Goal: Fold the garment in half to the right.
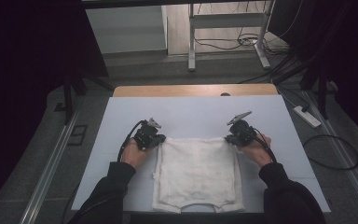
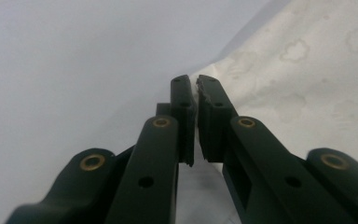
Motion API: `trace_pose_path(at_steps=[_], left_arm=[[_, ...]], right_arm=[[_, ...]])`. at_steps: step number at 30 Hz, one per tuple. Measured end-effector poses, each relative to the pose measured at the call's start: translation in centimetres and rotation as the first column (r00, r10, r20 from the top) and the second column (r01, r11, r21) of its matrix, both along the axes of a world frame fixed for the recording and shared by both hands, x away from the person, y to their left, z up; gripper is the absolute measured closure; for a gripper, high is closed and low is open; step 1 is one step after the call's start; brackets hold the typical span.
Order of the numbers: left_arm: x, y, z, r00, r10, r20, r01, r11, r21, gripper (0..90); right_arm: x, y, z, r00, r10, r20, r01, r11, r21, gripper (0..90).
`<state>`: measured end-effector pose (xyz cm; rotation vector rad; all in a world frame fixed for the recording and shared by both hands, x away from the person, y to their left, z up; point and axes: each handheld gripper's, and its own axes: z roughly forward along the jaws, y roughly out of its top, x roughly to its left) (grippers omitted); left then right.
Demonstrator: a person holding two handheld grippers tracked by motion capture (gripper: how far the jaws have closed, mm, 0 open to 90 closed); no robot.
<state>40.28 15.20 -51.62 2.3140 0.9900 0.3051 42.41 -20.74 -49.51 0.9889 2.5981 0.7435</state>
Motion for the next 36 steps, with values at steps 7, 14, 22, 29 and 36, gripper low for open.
trace_pose_path(at_steps=[7, 14, 22, 29, 36], left_arm=[[1.4, -0.2, 0.0, 0.9994, 0.014, 0.032, -0.015, 0.9995, 0.028, 85.1], [2.5, -0.2, -0.3, 0.9991, 0.027, 0.034, -0.027, 0.9993, 0.025, 85.0], [2.6, -0.2, -0.9, 0.9997, 0.021, 0.015, -0.021, 0.9991, 0.036, 84.8], [2.6, -0.1, -1.3, 0.9998, 0.017, 0.01, -0.017, 0.9994, 0.029, 84.4], [2.7, 0.2, -1.4, 0.9999, 0.017, 0.002, -0.017, 0.9998, 0.007, 84.1]], right_arm=[[1.6, 0.2, -0.2, 0.9993, -0.026, 0.025, 0.026, 1.0, 0.013, 86.0], [2.9, 0.4, -0.5, 0.9977, -0.047, 0.049, 0.046, 0.999, 0.022, 86.0], [2.7, 0.5, -0.6, 0.9969, -0.064, 0.046, 0.062, 0.997, 0.043, 84.4], [2.2, 0.4, 0.0, 0.9936, -0.105, 0.043, 0.101, 0.991, 0.082, 66.3], [1.1, 0.1, 0.6, 0.9919, -0.119, 0.044, 0.113, 0.986, 0.12, 44.0]])
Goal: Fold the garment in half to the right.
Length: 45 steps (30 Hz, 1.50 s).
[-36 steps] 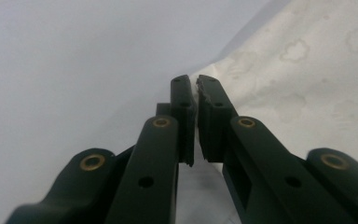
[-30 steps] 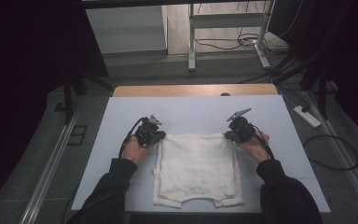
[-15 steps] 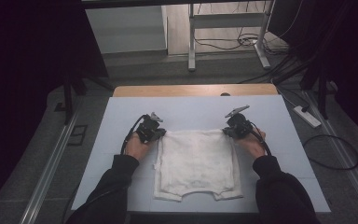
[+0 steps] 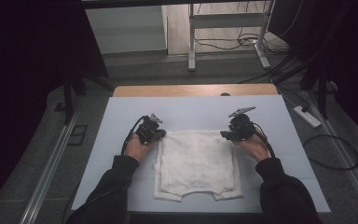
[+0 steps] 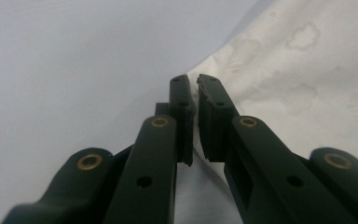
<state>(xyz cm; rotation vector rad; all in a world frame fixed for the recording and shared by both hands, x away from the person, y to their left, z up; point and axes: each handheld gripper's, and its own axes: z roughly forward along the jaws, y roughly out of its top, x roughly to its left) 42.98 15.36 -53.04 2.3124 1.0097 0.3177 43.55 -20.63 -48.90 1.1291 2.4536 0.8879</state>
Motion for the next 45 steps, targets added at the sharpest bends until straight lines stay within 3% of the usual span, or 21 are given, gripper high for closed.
trace_pose_path(at_steps=[10, 19, 28, 45], left_arm=[[0.2, 0.5, -0.2, 0.9995, 0.014, -0.027, -0.016, 0.9984, -0.055, 83.4], [0.2, 0.8, -0.4, 0.9991, 0.019, -0.037, -0.022, 0.9966, -0.079, 83.0], [0.3, 0.9, -0.4, 0.9988, 0.021, -0.044, -0.025, 0.9953, -0.093, 83.0], [0.4, 1.1, -0.5, 0.9979, 0.023, -0.06, -0.03, 0.9935, -0.11, 82.8]], right_arm=[[-1.3, -0.2, 0.8, 0.9993, 0.0, -0.037, 0.001, 1.0, 0.021, 19.0], [-2.6, -0.2, 1.4, 0.9982, 0.026, -0.054, -0.024, 0.999, 0.032, 14.2], [-4.2, -0.3, 1.8, 0.9965, 0.036, -0.075, -0.032, 0.998, 0.058, 0.7], [-8.7, 0.1, 2.0, 0.9875, 0.149, -0.051, -0.145, 0.986, 0.087, 0.0]])
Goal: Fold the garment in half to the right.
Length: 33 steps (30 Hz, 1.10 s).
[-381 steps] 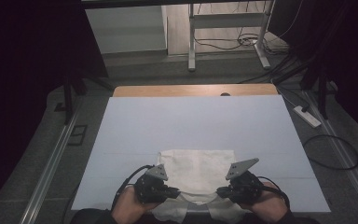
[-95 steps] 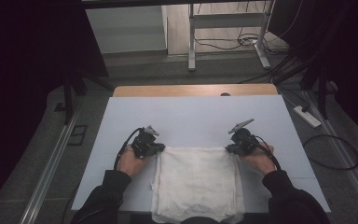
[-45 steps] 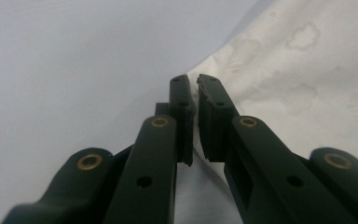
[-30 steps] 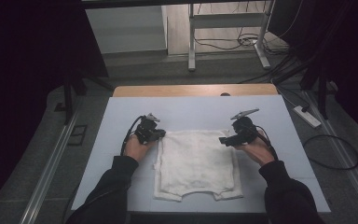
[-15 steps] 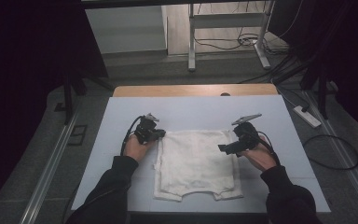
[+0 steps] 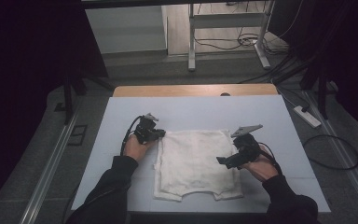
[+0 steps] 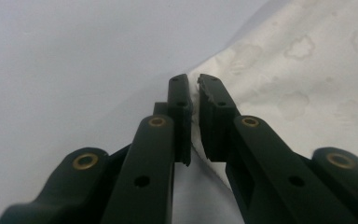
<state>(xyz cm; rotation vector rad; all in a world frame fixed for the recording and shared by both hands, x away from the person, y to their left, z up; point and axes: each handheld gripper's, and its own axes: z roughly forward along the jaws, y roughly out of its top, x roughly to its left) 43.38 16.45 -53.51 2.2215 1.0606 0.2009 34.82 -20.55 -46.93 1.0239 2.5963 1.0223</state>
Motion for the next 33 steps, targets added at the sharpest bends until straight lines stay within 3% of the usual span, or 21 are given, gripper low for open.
trace_pose_path(at_steps=[6, 15, 25, 33], left_arm=[[0.0, 0.0, 0.0, 1.0, 0.0, -0.002, 0.0, 1.0, -0.001, 82.9], [0.0, 0.0, 0.0, 1.0, 0.002, -0.003, -0.002, 1.0, -0.002, 82.9], [0.0, 0.0, 0.0, 1.0, 0.003, -0.006, -0.003, 1.0, -0.004, 82.9], [0.1, 0.0, 0.0, 1.0, 0.003, -0.01, -0.003, 1.0, -0.004, 82.8]], right_arm=[[-1.2, -0.3, 0.3, 1.0, 0.005, -0.008, -0.004, 0.999, 0.038, 0.0], [-2.8, 0.1, 0.7, 0.9999, 0.015, 0.0, -0.015, 0.999, 0.047, 0.0], [-4.7, 2.0, 0.8, 0.9967, 0.07, 0.041, -0.07, 0.997, 0.009, 0.0], [-5.9, 3.9, 0.6, 0.9911, 0.133, 0.011, -0.133, 0.991, 0.032, 0.0]])
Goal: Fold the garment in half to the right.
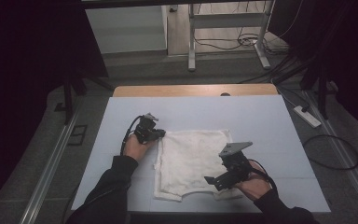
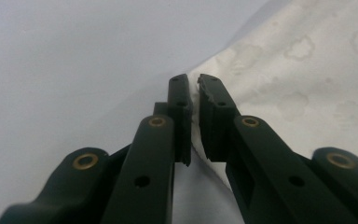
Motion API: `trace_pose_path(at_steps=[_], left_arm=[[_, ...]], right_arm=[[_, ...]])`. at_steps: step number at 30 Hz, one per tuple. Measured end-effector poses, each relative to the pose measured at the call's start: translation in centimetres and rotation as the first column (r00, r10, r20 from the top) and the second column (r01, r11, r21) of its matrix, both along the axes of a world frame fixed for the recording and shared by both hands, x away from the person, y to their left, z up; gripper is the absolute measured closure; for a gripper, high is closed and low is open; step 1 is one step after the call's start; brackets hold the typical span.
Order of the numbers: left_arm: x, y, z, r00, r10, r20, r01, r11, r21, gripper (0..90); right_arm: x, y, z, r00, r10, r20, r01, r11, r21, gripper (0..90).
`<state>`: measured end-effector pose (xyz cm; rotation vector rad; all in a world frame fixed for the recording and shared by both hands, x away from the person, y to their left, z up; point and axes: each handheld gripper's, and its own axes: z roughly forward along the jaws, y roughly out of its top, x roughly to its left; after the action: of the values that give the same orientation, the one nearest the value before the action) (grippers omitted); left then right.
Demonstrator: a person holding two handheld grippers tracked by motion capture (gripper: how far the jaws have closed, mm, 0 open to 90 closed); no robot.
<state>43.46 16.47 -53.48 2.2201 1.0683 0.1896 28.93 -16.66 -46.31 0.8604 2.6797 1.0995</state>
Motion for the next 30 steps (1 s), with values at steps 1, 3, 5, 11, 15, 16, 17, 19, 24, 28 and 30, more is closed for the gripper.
trace_pose_path(at_steps=[1, 3, 5, 11, 15, 16, 17, 19, 24, 28, 30], left_arm=[[0.0, 0.0, 0.0, 1.0, 0.0, -0.001, 0.0, 1.0, 0.001, 82.8], [0.0, 0.0, 0.0, 1.0, 0.0, -0.001, 0.0, 1.0, 0.0, 82.9], [0.0, 0.0, 0.0, 1.0, 0.0, -0.002, 0.0, 1.0, -0.001, 82.9], [0.1, 0.1, 0.0, 1.0, -0.004, -0.004, 0.004, 1.0, -0.001, 82.8], [0.1, 0.1, 0.0, 1.0, -0.005, -0.006, 0.005, 1.0, -0.002, 82.8], [0.1, 0.1, 0.0, 1.0, -0.004, -0.007, 0.004, 1.0, -0.003, 82.8], [0.1, 0.1, 0.0, 1.0, -0.004, -0.009, 0.004, 1.0, -0.005, 82.8], [0.1, 0.1, 0.0, 0.9999, -0.005, -0.009, 0.005, 1.0, -0.005, 82.8], [0.1, 0.1, 0.0, 0.9999, -0.004, -0.011, 0.004, 1.0, -0.007, 82.8], [0.1, 0.2, 0.0, 0.9999, -0.003, -0.012, 0.003, 0.9999, -0.01, 82.8], [0.2, 0.2, 0.0, 0.9999, -0.003, -0.013, 0.003, 0.9999, -0.012, 82.8]], right_arm=[[-0.1, 0.2, 0.0, 1.0, 0.007, 0.002, -0.007, 1.0, 0.002, 0.0], [-0.4, 0.7, -0.1, 0.9999, 0.011, -0.003, -0.011, 1.0, 0.006, 0.0], [-0.6, 1.1, -0.2, 0.9998, 0.016, -0.01, -0.015, 1.0, 0.016, 0.0], [-1.2, 2.6, -0.4, 0.9985, 0.043, -0.033, -0.043, 0.999, 0.007, 0.0], [-1.5, 3.5, -0.6, 0.9989, 0.044, -0.015, -0.045, 0.998, -0.042, 0.0], [-1.6, 3.7, -0.6, 0.9989, 0.046, -0.012, -0.047, 0.997, -0.053, 0.0], [-1.6, 3.9, -0.7, 0.9991, 0.042, -0.01, -0.042, 0.997, -0.062, 0.0], [-1.7, 4.4, -0.6, 0.9988, 0.048, -0.004, -0.048, 0.996, -0.079, 0.0], [-2.0, 5.7, -0.5, 0.9976, 0.069, -0.013, -0.069, 0.994, -0.086, 0.0], [-2.2, 6.6, -0.6, 0.9958, 0.091, -0.012, -0.092, 0.989, -0.115, 0.0], [-2.3, 7.1, -0.8, 0.9942, 0.106, -0.021, -0.108, 0.986, -0.128, 0.0]])
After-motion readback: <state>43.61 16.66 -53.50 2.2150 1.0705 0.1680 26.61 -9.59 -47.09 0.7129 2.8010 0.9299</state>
